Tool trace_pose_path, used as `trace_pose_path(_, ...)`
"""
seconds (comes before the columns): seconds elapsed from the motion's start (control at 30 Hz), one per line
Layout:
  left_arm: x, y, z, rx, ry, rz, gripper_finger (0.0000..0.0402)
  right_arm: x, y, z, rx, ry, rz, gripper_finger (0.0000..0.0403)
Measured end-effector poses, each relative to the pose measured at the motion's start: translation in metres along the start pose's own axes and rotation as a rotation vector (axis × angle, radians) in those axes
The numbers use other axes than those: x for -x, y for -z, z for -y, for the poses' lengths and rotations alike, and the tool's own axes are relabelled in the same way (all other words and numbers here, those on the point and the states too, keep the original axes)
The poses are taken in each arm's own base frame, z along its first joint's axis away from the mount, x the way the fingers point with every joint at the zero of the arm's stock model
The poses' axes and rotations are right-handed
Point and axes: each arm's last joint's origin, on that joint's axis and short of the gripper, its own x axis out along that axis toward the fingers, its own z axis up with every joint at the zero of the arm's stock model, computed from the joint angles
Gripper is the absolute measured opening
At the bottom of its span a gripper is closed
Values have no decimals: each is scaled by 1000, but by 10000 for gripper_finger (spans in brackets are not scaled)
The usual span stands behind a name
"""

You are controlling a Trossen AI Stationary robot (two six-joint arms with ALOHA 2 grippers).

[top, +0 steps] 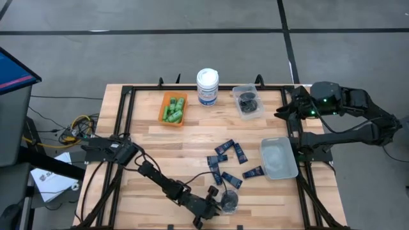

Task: Pick & Place Travel size toiletries
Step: Put the black hairbrush into the white bin

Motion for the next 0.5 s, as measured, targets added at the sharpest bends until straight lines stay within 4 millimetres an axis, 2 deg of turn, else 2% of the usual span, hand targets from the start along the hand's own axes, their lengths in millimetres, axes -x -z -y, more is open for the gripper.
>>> trace_pose_path(0.27, 2, -1, -3, 18, -20, -18, 9, 0, -1, 0, -10, -3, 5, 133)
trace_pose_path(0.5, 15, -6, -10, -4, -73, -98, 3, 0, -6, -3, -4, -33, 60, 133)
